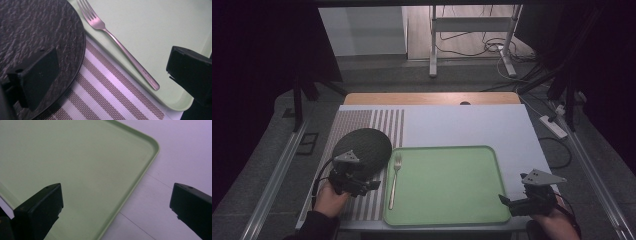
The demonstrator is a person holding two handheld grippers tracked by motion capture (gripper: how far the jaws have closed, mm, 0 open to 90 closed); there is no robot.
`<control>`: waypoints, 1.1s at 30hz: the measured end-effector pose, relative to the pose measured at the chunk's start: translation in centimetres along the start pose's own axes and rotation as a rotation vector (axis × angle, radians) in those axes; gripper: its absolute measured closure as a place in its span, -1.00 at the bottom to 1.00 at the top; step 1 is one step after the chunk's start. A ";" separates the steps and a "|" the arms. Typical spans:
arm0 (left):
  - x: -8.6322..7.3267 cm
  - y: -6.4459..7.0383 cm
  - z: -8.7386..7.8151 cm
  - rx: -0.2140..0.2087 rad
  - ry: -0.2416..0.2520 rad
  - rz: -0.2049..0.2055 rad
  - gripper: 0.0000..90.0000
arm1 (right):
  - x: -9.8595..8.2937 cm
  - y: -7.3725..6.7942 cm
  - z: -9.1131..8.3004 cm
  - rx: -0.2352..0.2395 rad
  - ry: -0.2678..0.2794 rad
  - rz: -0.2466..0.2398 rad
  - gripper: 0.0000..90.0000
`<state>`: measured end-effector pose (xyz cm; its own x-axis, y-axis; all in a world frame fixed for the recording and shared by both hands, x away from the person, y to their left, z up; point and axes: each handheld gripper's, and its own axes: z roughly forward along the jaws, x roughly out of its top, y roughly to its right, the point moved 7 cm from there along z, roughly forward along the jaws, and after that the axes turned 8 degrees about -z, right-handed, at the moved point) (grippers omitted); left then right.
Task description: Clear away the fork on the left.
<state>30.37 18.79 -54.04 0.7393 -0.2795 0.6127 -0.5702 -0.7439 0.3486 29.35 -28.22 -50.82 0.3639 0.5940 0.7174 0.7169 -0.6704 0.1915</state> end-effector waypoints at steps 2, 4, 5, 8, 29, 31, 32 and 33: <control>-0.1 -0.2 -0.2 0.005 0.012 -0.013 -1.00 | 0.0 0.0 0.0 0.000 0.000 0.000 -1.00; -0.3 -0.3 -0.4 0.009 0.018 -0.020 -1.00 | 0.0 0.0 0.0 0.000 0.000 0.002 -1.00; -0.3 -0.4 -0.5 0.010 0.021 -0.024 -1.00 | 0.0 0.0 0.0 0.000 0.001 0.002 -1.00; -0.7 -0.6 -0.7 0.020 0.015 -0.033 -1.00 | 0.0 0.0 0.0 -0.001 0.001 0.004 -1.00; -3.0 -1.7 -2.8 0.054 0.046 -0.095 -1.00 | 0.0 0.1 -0.1 -0.004 0.002 0.007 -1.00; -3.2 -1.8 -2.9 0.057 0.049 -0.100 -1.00 | 0.0 0.1 -0.1 -0.005 0.002 0.008 -1.00; -3.3 -1.9 -3.1 0.062 0.051 -0.106 -1.00 | 0.0 0.1 -0.1 -0.005 0.003 0.008 -1.00; -3.4 -2.0 -3.1 0.063 0.052 -0.108 -1.00 | 0.0 0.1 -0.1 -0.006 0.003 0.009 -1.00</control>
<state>27.89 23.09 -54.56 0.7743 -0.1654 0.6108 -0.4636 -0.8052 0.3697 29.36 -28.30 -50.75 0.3687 0.5869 0.7209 0.7102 -0.6782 0.1889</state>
